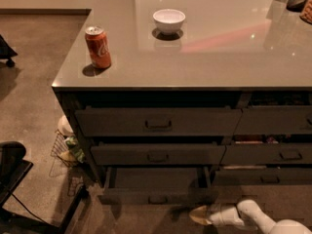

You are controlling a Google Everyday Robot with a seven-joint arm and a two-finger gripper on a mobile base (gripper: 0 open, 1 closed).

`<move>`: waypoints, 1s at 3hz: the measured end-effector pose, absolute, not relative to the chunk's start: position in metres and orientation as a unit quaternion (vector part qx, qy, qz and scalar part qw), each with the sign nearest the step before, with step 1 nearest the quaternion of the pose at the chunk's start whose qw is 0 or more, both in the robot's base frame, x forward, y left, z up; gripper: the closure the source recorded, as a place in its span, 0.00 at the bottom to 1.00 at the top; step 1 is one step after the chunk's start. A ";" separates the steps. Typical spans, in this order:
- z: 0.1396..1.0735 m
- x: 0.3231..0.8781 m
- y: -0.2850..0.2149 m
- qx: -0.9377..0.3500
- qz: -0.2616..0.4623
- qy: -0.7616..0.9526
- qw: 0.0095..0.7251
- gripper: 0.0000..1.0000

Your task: Close bottom drawer

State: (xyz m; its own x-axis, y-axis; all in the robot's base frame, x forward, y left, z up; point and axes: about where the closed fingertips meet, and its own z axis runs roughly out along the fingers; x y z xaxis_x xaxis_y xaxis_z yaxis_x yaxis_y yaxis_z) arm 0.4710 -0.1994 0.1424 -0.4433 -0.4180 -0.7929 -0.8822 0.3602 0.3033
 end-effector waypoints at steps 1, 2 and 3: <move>0.158 0.523 -0.189 -0.448 0.361 0.752 0.322 1.00; 0.167 0.565 -0.172 -0.470 0.356 0.737 0.331 1.00; 0.175 0.602 -0.160 -0.487 0.344 0.726 0.343 1.00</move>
Offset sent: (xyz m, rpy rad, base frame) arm 0.1496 0.0391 0.0373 -0.0255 -0.1492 0.1037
